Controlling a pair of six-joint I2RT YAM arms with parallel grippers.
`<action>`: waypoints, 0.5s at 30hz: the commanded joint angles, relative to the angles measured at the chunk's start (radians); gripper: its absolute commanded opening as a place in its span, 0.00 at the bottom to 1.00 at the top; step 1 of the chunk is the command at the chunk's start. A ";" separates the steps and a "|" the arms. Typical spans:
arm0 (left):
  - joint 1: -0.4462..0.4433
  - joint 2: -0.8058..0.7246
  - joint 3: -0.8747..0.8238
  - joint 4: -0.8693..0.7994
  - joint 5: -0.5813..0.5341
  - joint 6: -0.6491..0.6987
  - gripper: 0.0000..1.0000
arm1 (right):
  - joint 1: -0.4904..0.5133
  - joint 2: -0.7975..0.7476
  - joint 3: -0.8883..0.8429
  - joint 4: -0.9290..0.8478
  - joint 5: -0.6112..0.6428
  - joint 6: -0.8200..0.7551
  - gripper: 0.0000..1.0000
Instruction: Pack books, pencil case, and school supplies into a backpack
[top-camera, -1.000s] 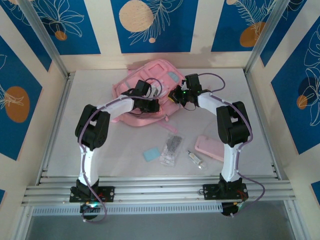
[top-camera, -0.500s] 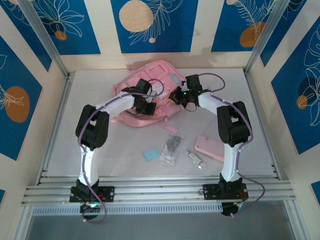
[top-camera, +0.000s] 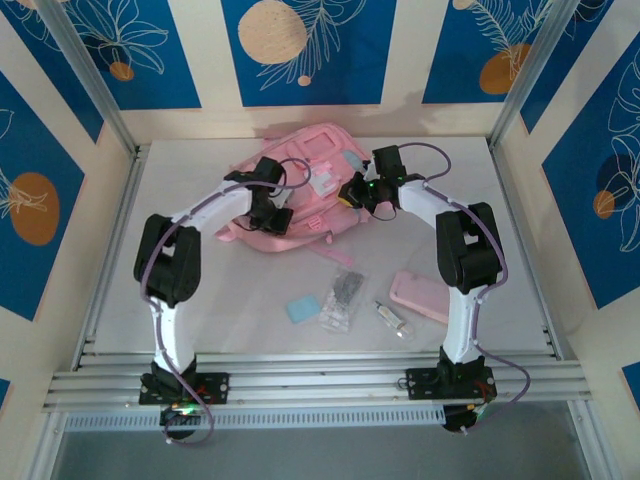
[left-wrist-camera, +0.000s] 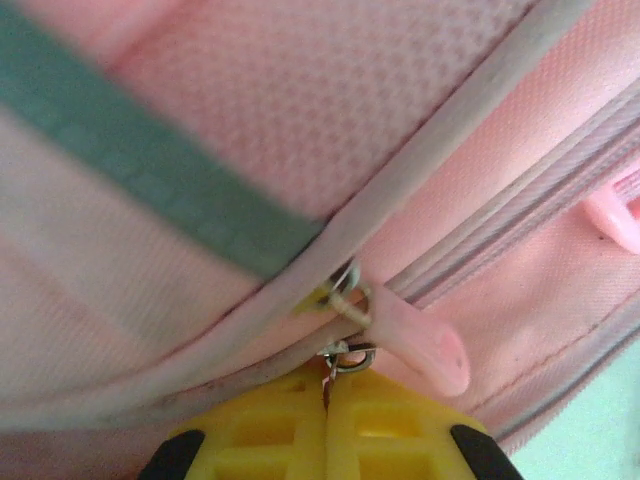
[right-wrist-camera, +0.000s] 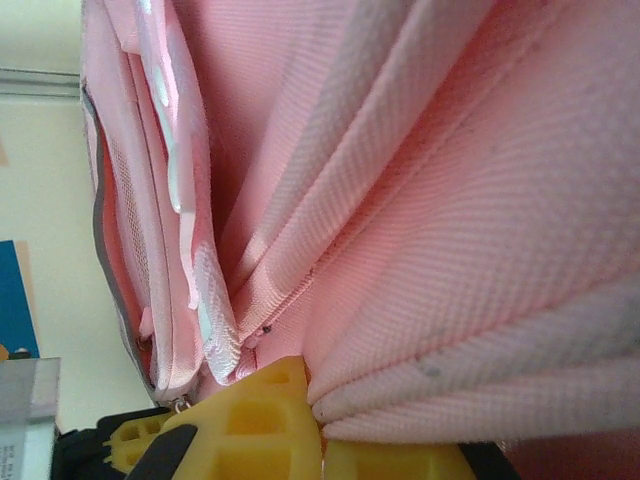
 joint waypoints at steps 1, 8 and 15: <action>0.057 -0.069 -0.035 -0.039 0.050 -0.046 0.00 | -0.064 0.013 0.057 -0.037 0.025 -0.050 0.00; 0.010 -0.099 0.035 0.059 0.227 -0.125 0.00 | -0.065 -0.068 -0.041 0.045 -0.088 0.019 0.35; -0.019 -0.062 0.101 0.058 0.299 -0.149 0.00 | -0.037 -0.227 -0.244 0.148 -0.183 0.132 0.41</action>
